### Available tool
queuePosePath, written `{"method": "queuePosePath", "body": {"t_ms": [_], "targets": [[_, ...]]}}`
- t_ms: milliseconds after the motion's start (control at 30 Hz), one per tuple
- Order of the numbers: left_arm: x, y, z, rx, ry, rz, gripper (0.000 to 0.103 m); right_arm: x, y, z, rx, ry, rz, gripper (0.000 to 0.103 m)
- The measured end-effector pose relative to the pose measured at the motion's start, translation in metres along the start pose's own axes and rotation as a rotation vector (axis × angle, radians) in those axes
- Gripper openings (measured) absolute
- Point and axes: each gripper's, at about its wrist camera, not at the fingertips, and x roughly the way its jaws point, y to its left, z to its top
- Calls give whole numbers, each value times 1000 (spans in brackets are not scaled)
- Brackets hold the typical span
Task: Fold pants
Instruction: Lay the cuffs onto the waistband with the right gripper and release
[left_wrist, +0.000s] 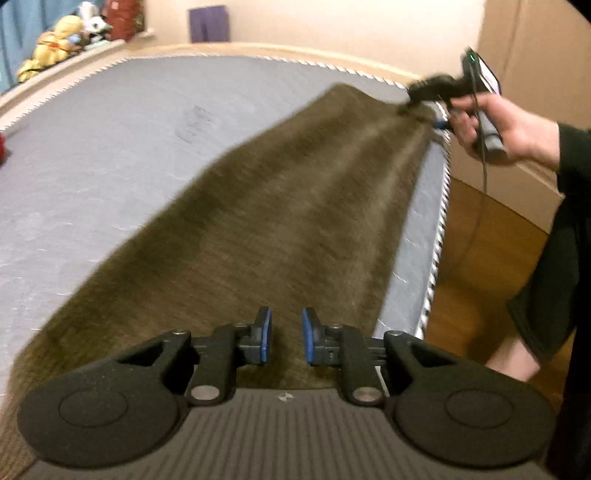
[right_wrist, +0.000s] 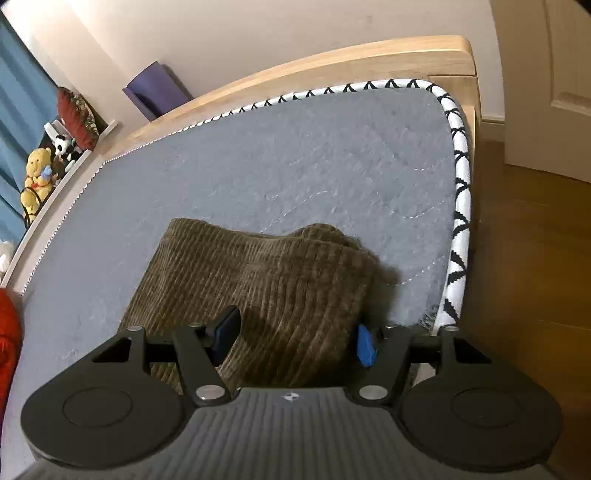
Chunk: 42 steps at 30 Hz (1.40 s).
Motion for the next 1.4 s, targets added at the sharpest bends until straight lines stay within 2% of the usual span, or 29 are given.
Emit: {"method": "queuePosePath", "body": {"t_ms": [33, 67, 100, 133, 167, 267, 333, 400, 500, 633, 700, 767, 833, 900, 933, 967, 1033, 1100, 1167, 1267, 1400], "targets": [[-3, 2, 0, -7, -10, 14, 20, -1, 1, 0, 8, -6, 0, 63], [-5, 3, 2, -15, -17, 23, 20, -1, 0, -1, 20, -13, -3, 50], [-7, 5, 2, -24, -24, 32, 20, -2, -2, -1, 33, -12, 7, 30], [-17, 8, 3, -30, -30, 44, 20, -5, -6, -1, 61, -5, 38, 24], [-17, 9, 4, -33, -36, 54, 21, -6, -7, -1, 80, -10, 53, 20], [-31, 20, 8, -63, -75, 86, 21, -17, -1, -1, 82, -58, 87, 18], [-43, 32, 11, -107, -105, 113, 21, -32, 13, -4, 42, -122, 114, 17], [-55, 47, 11, -152, -136, 155, 21, -54, 39, -12, -51, -193, 153, 17], [-74, 73, 8, -244, -172, 230, 23, -94, 95, -43, -290, -293, 246, 17], [-93, 110, -7, -408, -187, 293, 23, -151, 174, -131, -731, -366, 462, 17], [-96, 122, -16, -457, -172, 326, 23, -170, 197, -185, -938, -336, 587, 17], [-97, 129, -24, -481, -149, 343, 23, -174, 209, -245, -1166, -235, 663, 18], [-96, 132, -29, -486, -122, 345, 23, -162, 209, -305, -1424, -47, 676, 18], [-94, 132, -32, -477, -103, 339, 24, -152, 197, -344, -1572, 81, 666, 22], [-94, 132, -33, -470, -97, 335, 26, -154, 189, -358, -1626, 46, 651, 24], [-94, 131, -34, -461, -93, 330, 28, -160, 183, -366, -1668, -28, 646, 27], [-90, 126, -33, -439, -90, 319, 33, -168, 184, -363, -1682, -23, 652, 30], [-87, 122, -30, -416, -88, 310, 34, -172, 190, -344, -1562, 53, 687, 40], [-81, 114, -28, -399, -86, 303, 34, -175, 197, -328, -1468, 93, 703, 43], [-70, 107, -25, -380, -80, 298, 34, -184, 201, -311, -1392, 99, 756, 47], [-62, 103, -20, -368, -75, 292, 34, -201, 198, -298, -1346, 62, 870, 53]]}}
